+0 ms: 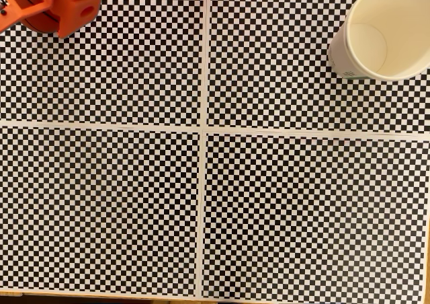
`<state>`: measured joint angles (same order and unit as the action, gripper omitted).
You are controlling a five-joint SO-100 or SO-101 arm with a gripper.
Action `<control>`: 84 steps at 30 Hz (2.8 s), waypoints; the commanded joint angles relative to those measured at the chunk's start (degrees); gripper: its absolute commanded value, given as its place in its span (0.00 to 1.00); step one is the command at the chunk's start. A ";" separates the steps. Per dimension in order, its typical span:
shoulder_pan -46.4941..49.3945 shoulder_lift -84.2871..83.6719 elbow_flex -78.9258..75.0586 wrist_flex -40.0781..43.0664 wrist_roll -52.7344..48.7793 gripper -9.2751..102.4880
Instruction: Grasp basketball and place into cup.
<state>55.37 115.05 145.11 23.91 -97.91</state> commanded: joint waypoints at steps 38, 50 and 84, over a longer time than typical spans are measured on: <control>2.29 -10.02 -6.68 -7.38 -1.23 0.27; 2.55 -11.07 -6.42 -8.26 -2.02 0.16; 3.78 -13.18 -0.09 -15.73 -6.33 0.34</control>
<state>58.97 101.95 144.67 8.44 -103.97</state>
